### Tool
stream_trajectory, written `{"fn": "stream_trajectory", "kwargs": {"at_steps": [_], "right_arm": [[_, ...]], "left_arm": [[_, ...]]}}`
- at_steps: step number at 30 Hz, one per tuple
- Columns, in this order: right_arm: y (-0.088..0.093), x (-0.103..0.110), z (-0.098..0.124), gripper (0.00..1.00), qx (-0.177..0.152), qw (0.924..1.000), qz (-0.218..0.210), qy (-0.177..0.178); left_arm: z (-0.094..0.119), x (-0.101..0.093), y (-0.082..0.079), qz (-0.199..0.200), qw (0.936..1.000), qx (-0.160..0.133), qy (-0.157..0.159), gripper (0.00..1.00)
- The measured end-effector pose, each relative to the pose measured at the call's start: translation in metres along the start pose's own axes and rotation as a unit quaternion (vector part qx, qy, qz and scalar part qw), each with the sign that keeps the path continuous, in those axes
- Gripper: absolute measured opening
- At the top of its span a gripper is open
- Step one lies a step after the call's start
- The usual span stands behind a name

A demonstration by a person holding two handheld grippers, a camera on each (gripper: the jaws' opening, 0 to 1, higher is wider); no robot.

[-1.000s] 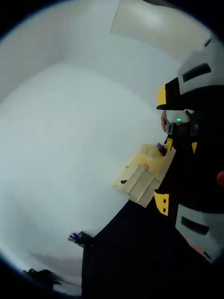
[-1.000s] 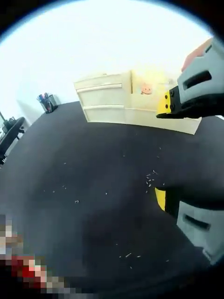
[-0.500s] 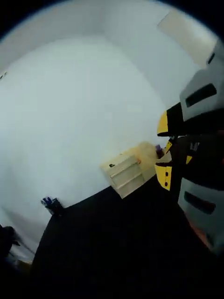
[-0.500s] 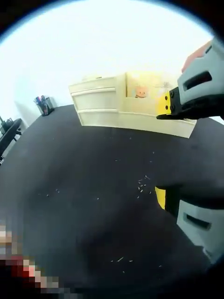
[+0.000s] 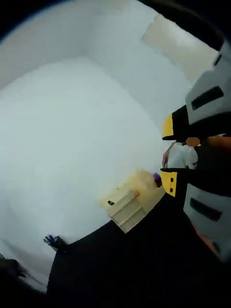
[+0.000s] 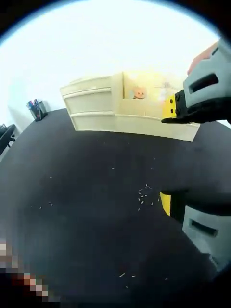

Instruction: Open the drawer, pick up the cosmetic bottles from the table one by one, place them into the drawer, release the gripper, close the drawer, and move the gripper away

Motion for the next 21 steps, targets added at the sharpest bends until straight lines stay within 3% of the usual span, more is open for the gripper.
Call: {"fn": "stream_trajectory", "kwargs": {"at_steps": [4, 10, 13, 15, 17, 21], "right_arm": [[-0.002, 0.002, 0.004, 0.51, -0.001, 1.0000, 0.001, 0.005], [-0.007, 0.008, 0.009, 0.51, -0.005, 0.9999, 0.004, 0.012], [-0.008, 0.009, 0.010, 0.51, -0.008, 0.9999, 0.008, 0.011], [-0.009, 0.010, 0.011, 0.51, -0.010, 0.9998, 0.010, 0.011], [-0.009, 0.010, 0.011, 0.51, -0.009, 0.9998, 0.010, 0.012], [-0.006, 0.007, 0.012, 0.51, -0.001, 0.9998, 0.012, 0.015]], "left_arm": [[0.005, -0.012, -0.003, -0.024, 0.9995, -0.016, 0.011, 0.27], [0.004, -0.010, -0.001, -0.014, 0.9997, -0.017, 0.009, 0.26], [0.004, -0.006, 0.002, -0.020, 0.9991, -0.016, 0.034, 0.27], [0.002, 0.007, 0.007, -0.041, 0.9983, -0.005, 0.041, 0.26], [-0.003, 0.032, 0.014, -0.083, 0.9959, 0.009, 0.034, 0.26], [-0.012, 0.081, 0.016, -0.136, 0.9907, 0.003, -0.006, 0.25]]}}
Point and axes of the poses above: the point that each gripper's makers call its tool centre point, and the gripper's own axes: z roughly backward along the fingers, x roughly to its left, y roughly out of its underside, the point moved 5 cm from there along z, roughly backward along the fingers, and after that the axes turned 7 degrees about x, right-handed, at the moved point
